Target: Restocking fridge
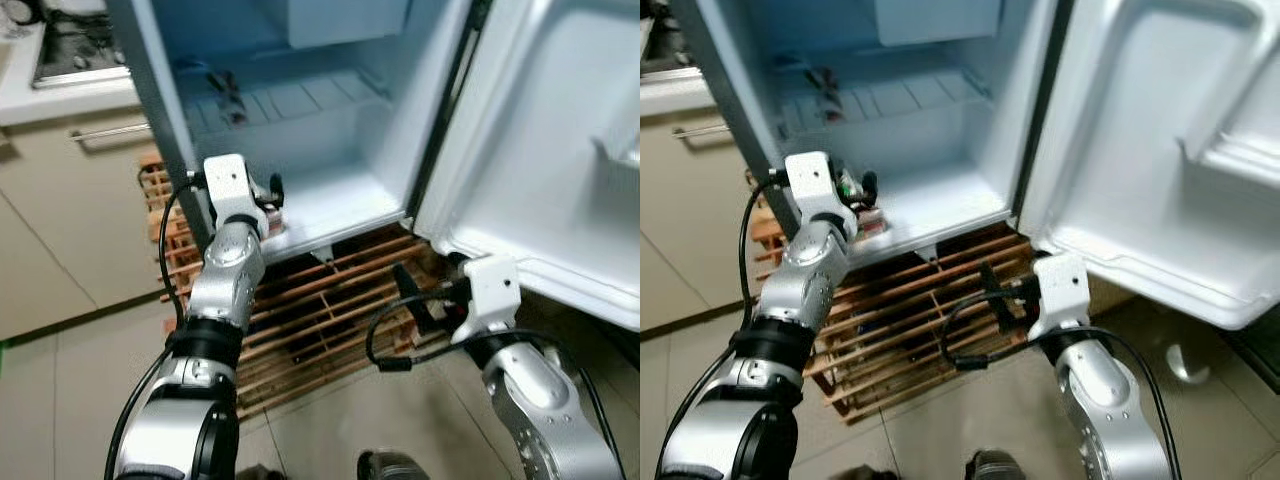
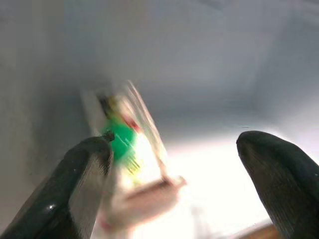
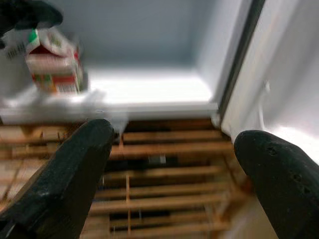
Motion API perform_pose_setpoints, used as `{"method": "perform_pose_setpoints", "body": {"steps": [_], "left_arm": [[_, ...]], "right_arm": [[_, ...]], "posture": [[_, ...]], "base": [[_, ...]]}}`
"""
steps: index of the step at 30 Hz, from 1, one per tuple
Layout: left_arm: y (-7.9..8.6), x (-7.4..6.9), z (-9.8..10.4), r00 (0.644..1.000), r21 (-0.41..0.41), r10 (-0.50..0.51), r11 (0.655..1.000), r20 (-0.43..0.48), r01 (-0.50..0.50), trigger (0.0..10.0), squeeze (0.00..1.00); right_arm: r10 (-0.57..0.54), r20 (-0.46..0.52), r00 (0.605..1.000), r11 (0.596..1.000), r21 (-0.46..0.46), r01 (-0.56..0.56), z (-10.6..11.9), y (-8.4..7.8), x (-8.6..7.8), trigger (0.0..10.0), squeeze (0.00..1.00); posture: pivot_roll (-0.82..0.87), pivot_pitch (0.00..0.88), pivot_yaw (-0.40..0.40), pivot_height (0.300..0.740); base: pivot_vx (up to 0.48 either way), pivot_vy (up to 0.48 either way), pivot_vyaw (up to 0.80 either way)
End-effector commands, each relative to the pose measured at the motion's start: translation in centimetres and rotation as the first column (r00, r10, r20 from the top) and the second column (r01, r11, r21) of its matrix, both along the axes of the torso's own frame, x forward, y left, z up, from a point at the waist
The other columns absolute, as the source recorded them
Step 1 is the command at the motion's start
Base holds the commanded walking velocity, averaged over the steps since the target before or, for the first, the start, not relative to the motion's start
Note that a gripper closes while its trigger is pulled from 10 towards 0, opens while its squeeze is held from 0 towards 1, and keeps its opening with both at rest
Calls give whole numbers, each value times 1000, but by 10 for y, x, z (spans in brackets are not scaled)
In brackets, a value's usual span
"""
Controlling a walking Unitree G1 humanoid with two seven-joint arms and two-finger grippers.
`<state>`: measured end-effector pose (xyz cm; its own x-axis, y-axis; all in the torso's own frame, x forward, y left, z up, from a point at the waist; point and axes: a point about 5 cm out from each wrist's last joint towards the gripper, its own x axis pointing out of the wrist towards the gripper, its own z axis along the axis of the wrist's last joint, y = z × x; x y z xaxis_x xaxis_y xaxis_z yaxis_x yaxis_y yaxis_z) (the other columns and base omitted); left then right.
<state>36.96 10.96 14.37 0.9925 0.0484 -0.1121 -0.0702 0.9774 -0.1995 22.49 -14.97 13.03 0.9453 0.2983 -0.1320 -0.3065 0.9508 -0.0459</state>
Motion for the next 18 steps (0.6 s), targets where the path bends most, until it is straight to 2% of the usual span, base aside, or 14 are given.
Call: {"method": "perform_pose_setpoints", "body": {"steps": [1,2,3,5,12,15,18], "left_arm": [[-13,-1,-2,999,9,-27,1000,-26,27,10000,0],[-21,-2,-4,999,13,-40,999,-36,41,10000,0],[-29,0,-6,998,51,-48,997,-52,51,10000,0],[-34,3,-6,998,77,-44,996,-53,48,10000,0],[-38,9,7,1000,141,-20,990,-2,20,10000,0],[-45,3,18,998,164,-37,986,41,30,10000,0],[-48,-6,14,997,171,-76,983,16,72,10000,0]], "right_arm": [[10,6,1000,1000,-3,-10,6,0,-3,10000,0],[14,-3,1000,1000,-7,-14,7,-1,-5,10000,0],[16,-13,1000,1000,-14,-16,8,-2,-6,10000,0],[19,-21,1000,1000,-21,-19,9,-3,-7,10000,0],[14,-30,999,999,-38,-16,12,-7,-12,10000,0],[8,-41,999,999,-41,-10,12,-8,-15,10000,0],[12,-62,998,999,-42,-15,10,-8,-19,10000,0]], "posture": [[-303,180,-19,740],[-307,189,-29,740],[-307,189,-29,740],[-316,204,-41,740],[-336,206,-40,740],[-340,203,-39,740],[-332,200,-42,740]], "base": [[0,0,0],[0,0,0],[0,0,0],[0,0,0],[0,0,0],[0,0,0],[0,0,0]]}}
